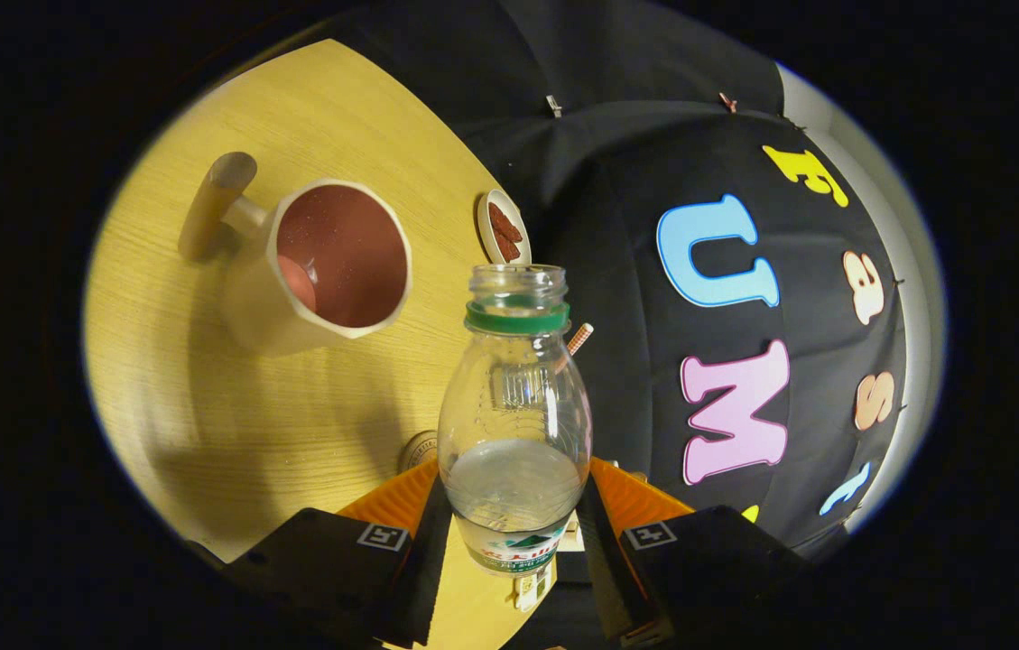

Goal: Take the bottle from table, then pour the juice into the cup, finally place the bottle on the coaster

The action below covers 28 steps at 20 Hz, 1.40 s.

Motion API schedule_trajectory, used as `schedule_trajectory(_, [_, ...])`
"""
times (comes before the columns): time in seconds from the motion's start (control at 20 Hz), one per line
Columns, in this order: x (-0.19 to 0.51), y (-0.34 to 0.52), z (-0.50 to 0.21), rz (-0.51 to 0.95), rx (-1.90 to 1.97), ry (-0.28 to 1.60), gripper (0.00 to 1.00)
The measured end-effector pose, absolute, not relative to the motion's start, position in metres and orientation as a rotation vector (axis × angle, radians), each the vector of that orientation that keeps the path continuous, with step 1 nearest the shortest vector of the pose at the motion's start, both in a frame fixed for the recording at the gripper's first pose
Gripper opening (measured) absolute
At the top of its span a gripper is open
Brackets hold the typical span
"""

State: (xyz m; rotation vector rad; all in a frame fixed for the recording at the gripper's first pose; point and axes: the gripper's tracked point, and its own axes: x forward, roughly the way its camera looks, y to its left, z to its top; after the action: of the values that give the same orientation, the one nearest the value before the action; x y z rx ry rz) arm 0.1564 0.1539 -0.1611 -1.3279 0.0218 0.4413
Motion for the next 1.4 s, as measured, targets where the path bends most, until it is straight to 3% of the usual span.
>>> schedule_trajectory(1.4, [0.176, 0.187, -0.169, 0.580, -1.738, -0.257, 0.71])
